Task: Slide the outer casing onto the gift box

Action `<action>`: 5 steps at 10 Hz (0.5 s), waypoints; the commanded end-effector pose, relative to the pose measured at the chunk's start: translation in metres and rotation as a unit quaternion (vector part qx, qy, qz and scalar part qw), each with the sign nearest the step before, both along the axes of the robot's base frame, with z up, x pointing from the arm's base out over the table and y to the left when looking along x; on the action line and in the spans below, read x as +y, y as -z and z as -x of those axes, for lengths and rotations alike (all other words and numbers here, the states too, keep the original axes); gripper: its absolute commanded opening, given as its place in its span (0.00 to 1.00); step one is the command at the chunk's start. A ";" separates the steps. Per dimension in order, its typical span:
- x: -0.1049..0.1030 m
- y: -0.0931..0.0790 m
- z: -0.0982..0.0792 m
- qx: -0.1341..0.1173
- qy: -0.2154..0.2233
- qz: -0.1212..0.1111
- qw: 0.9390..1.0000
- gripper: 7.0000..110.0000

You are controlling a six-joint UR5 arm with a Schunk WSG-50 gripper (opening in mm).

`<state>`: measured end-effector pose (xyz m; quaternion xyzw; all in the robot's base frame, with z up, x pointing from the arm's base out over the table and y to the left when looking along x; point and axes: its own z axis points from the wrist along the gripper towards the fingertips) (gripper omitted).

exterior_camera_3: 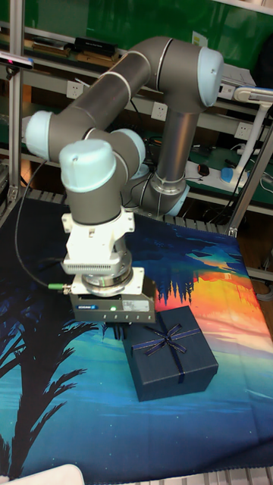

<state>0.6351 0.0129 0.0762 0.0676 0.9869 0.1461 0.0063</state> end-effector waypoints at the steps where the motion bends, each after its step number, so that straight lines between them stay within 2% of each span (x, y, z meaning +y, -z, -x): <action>1: 0.020 -0.016 0.004 0.015 0.039 -0.006 0.999 0.00; 5: 0.058 -0.016 0.008 0.030 0.060 -0.023 0.997 0.00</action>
